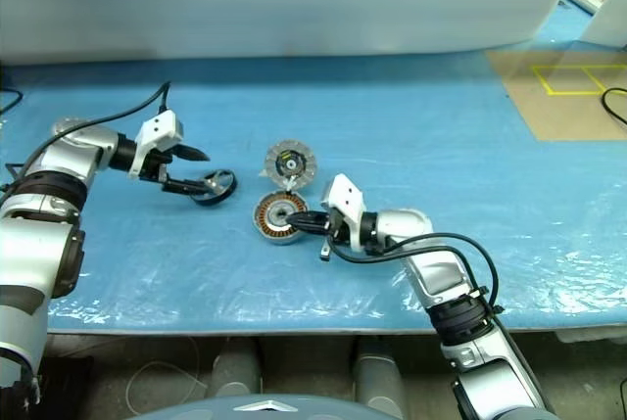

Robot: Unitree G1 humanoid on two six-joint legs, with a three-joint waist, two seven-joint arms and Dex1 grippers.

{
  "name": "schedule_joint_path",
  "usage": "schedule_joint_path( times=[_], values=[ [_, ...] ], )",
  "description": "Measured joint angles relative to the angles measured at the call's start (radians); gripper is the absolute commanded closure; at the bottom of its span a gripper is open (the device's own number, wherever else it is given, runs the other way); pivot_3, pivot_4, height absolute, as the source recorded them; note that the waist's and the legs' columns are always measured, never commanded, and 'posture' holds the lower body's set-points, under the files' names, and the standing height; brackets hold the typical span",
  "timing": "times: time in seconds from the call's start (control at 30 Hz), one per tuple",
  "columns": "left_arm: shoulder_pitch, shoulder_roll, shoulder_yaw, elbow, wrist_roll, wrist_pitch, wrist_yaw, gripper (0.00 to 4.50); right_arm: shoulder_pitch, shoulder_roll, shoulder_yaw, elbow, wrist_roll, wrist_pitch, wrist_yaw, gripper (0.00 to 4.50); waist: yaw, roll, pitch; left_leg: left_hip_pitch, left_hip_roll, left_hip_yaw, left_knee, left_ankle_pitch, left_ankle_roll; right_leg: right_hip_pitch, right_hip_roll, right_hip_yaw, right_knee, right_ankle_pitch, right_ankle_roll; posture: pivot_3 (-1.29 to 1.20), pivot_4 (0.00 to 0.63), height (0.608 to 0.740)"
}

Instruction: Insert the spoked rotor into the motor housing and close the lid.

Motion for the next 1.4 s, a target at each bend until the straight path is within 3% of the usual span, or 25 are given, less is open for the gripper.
schedule_joint_path(
  times=[0.47, 1.4],
  values=[
    [-0.006, -0.023, 0.005, 0.048, 0.066, -0.017, 0.086, 0.0, 0.023, -0.003, 0.004, -0.004, -0.001, 0.0, -0.03, 4.48, 0.001, -0.001, 0.0, 0.0, 0.0, -0.001, 0.0, 0.0, 0.0, 0.0, 0.0, 0.0, -0.001, 0.0, 0.0, 0.0, 0.15, 0.74],
    [-0.013, -0.041, 0.005, 0.055, 0.122, -0.005, 0.095, 0.0, 0.048, -0.015, 0.019, -0.031, -0.019, -0.011, -0.053, 4.48, 0.001, -0.001, 0.001, 0.0, 0.0, -0.001, -0.001, 0.0, 0.0, 0.0, 0.0, -0.001, -0.001, 0.0, 0.0, 0.0, 0.15, 0.74]
  ],
)
